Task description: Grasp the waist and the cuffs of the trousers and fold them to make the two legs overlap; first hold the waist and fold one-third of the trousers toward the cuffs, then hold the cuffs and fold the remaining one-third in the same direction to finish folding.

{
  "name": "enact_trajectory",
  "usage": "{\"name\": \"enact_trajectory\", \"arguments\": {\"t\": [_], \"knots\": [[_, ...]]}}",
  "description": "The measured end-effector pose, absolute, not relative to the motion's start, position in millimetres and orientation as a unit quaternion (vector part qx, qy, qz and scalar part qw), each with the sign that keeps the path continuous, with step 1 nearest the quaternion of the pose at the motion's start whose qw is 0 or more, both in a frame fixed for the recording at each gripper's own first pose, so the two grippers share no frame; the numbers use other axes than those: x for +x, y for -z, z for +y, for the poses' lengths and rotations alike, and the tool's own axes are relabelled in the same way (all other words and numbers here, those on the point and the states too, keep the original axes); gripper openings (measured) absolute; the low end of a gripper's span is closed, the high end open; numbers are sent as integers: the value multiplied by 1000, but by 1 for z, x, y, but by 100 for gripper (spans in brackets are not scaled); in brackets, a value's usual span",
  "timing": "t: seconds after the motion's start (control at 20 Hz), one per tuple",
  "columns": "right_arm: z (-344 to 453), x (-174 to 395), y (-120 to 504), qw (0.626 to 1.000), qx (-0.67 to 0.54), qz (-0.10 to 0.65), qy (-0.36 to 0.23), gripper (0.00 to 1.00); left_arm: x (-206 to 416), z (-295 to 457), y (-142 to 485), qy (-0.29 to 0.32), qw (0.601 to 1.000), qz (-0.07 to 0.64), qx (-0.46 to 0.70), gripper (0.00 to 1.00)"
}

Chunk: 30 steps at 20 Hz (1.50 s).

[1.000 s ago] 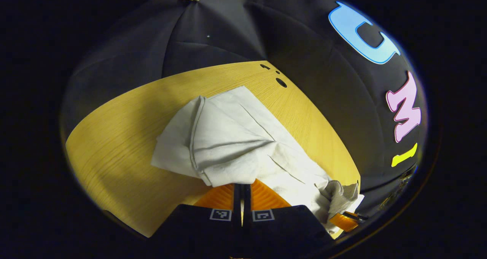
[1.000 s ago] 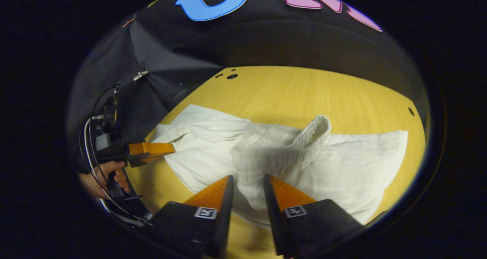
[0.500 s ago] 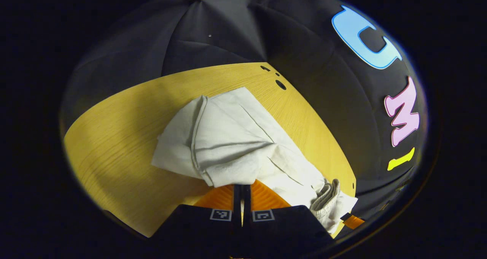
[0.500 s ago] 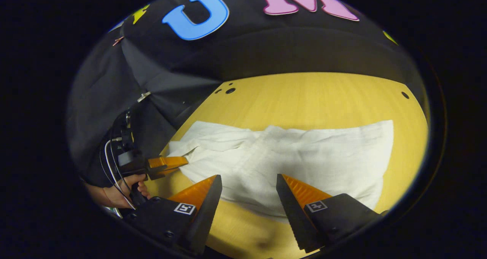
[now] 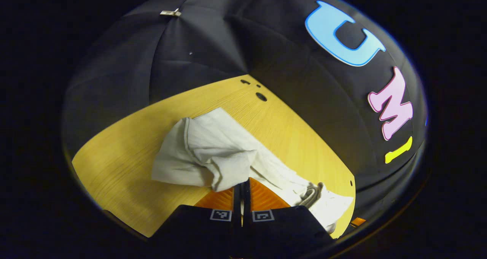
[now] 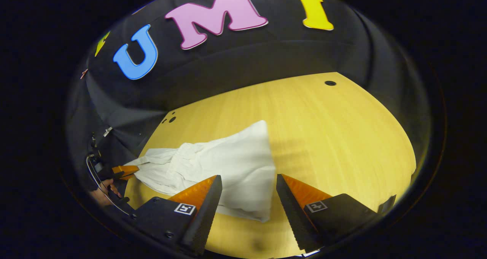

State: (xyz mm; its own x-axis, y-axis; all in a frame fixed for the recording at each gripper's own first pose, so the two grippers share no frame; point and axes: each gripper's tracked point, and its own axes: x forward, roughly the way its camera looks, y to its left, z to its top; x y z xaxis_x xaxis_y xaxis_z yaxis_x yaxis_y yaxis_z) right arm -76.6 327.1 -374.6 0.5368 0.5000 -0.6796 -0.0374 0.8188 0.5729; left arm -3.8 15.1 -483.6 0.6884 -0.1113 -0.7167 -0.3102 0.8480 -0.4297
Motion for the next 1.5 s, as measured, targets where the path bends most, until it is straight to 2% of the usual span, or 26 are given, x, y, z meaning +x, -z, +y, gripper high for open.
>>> {"name": "enact_trajectory", "arguments": {"t": [0.2, 0.4, 0.45, 0.65, 1.2, 1.5], "knots": [[275, -87, 388, 841, 268, 452, -128, 89, 15, -17, 440, -33, 904, 351, -243, 5], [242, -95, 400, 839, 286, 452, -103, 89, 27, -78, 403, 26, 928, 326, -177, 5], [235, -95, 402, 837, 292, 452, -96, 94, 30, -95, 395, 42, 932, 321, -165, 5], [210, -97, 407, 839, 304, 445, -77, 94, 29, -159, 375, 97, 936, 312, -134, 5], [167, -119, 418, 835, 319, 448, -37, 94, -1, -293, 402, 211, 915, 341, -56, 5], [156, -137, 422, 831, 316, 457, -31, 94, -34, -339, 451, 261, 887, 380, 10, 5]]}}
